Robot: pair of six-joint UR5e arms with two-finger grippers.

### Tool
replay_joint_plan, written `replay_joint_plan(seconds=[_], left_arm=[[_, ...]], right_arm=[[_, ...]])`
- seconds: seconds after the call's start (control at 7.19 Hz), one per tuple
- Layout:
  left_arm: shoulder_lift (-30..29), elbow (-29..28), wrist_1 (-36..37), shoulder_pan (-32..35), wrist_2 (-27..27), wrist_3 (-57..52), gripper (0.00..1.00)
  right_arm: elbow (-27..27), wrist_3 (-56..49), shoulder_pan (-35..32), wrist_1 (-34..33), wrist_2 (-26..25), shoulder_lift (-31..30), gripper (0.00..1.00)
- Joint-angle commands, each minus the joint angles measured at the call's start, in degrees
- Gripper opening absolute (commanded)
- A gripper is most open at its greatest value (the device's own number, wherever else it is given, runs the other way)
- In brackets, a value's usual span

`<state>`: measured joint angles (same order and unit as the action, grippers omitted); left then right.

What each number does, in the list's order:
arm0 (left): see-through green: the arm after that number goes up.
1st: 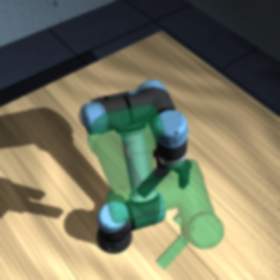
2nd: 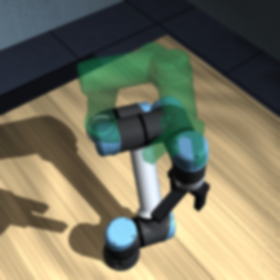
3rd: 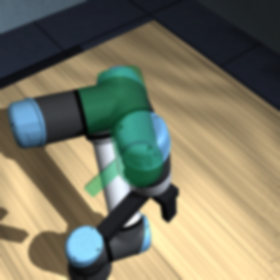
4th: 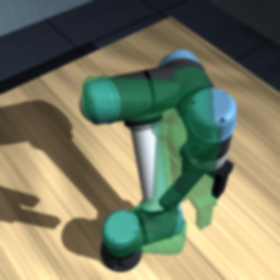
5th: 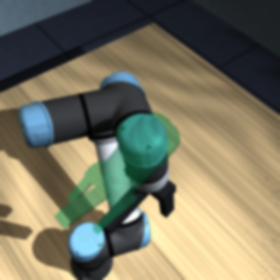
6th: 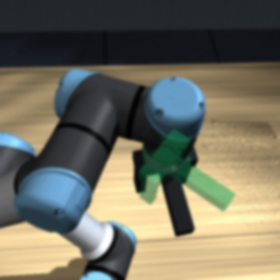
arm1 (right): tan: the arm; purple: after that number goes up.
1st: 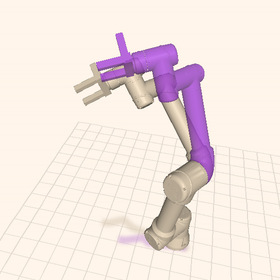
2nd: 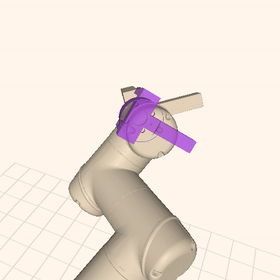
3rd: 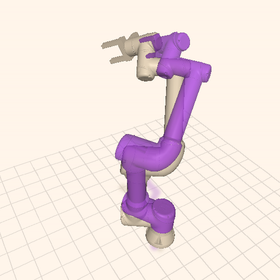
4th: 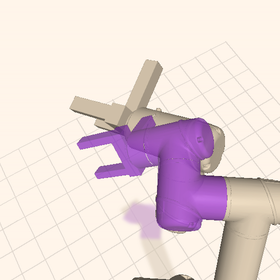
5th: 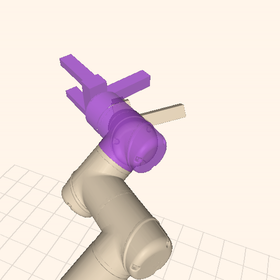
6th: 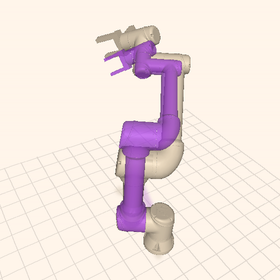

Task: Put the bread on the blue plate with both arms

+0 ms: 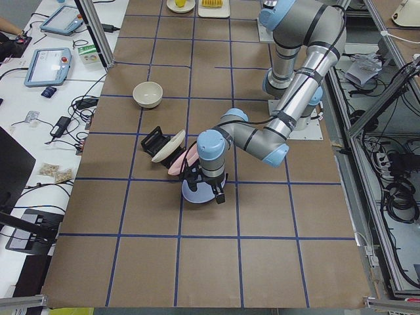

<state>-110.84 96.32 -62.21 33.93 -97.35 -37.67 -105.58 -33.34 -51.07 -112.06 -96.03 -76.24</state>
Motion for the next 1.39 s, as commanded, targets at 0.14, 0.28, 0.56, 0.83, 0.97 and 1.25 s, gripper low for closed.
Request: replay_joint_plan(seconds=[0.14,0.28,0.56,0.83,0.97,1.25], left_arm=[[-0.34,0.09,-0.46,0.0,0.32,-0.21,0.67],[-0.52,0.01,-0.29,0.0,0.32,-0.3,0.65],[-0.61,0.01,-0.2,0.0,0.06,-0.65,0.54],[-0.69,0.0,-0.46,0.0,0.14,-0.65,0.29],[-0.61,-0.17,-0.46,0.0,0.14,-0.56,0.18],[-0.52,-0.26,-0.55,0.0,0.14,-0.56,0.0]], right_arm=[[-0.07,-0.5,1.06,-2.8,-0.21,5.73,1.0],[-0.07,-1.2,1.15,-2.81,-0.56,6.97,1.0],[-0.41,-0.5,1.15,-2.81,-0.91,7.42,1.0],[-1.12,-0.5,1.15,-4.64,-1.0,9.7,1.0],[-1.21,-0.59,1.15,-4.83,-1.09,10.31,1.0],[-1.12,-0.5,1.15,-5.0,-3.89,11.54,1.0]])
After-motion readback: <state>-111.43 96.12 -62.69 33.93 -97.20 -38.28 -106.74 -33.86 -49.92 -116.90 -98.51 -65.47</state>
